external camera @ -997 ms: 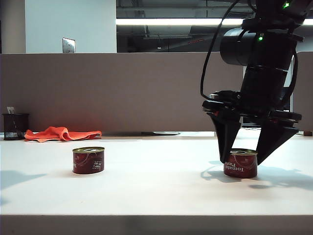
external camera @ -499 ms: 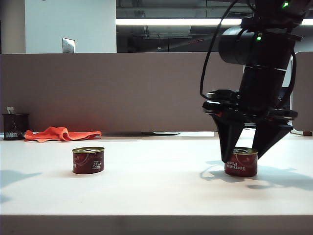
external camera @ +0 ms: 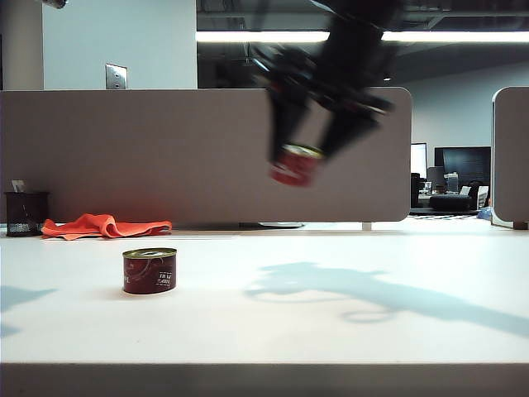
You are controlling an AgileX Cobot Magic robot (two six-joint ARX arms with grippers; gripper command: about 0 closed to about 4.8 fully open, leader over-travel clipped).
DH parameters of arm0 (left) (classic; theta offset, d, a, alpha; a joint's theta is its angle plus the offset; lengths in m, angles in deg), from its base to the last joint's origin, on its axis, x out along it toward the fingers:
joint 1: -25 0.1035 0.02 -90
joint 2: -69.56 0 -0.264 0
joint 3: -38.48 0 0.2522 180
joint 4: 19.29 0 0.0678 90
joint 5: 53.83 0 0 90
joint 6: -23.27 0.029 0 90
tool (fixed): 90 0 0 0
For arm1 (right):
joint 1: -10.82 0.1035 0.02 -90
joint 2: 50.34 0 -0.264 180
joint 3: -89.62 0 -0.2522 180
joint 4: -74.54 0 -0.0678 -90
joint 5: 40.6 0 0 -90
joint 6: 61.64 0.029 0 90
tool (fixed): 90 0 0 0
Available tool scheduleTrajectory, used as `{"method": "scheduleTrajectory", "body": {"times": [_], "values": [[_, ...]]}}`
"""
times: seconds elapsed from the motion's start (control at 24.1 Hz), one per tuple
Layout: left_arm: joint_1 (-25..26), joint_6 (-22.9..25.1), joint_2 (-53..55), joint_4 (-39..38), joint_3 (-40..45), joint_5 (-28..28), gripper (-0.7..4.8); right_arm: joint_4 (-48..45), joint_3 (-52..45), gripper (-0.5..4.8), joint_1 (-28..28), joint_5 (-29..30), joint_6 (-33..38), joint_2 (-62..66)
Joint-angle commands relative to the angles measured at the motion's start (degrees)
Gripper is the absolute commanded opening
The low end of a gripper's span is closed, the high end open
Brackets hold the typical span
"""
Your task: Stack a can of tomatoes on the right onto the can of tomatoes on the left.
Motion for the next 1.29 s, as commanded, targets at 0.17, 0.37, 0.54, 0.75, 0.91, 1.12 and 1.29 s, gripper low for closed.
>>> {"method": "scheduleTrajectory", "body": {"times": [0.17, 0.37, 0.54, 0.75, 0.91, 1.12, 1.29], "values": [[0.13, 0.22, -0.15, 1.44, -0.31, 0.00, -0.05, -0.26, 10.62, 2.72, 6.54, -2.45, -1.60, 7.34], [0.13, 0.22, -0.15, 1.38, -0.31, 0.00, -0.05, 1.97, 20.50, 2.71, 11.76, -2.54, -5.03, 17.49], [0.13, 0.24, -0.15, 1.38, -0.31, 0.00, -0.05, 2.86, 22.01, 2.71, 13.42, -2.45, -5.38, 20.68], [0.13, 0.24, -0.15, 1.36, -0.31, 0.00, -0.05, 3.02, 22.01, 2.72, 13.86, -2.51, -5.44, 22.82], [0.13, 0.24, -0.15, 1.27, -0.31, 0.00, -0.05, 3.13, 22.01, 3.27, 13.88, -2.16, -5.42, 23.37], [0.13, 0.24, -0.15, 1.20, -0.31, 0.00, -0.05, 3.08, 22.36, 3.75, 13.86, -1.27, -5.40, 23.34], [0.13, 0.26, -0.15, 1.16, -0.31, -0.02, -0.05, 2.86, 22.43, 3.74, 13.84, -1.60, -5.40, 22.53]]}}
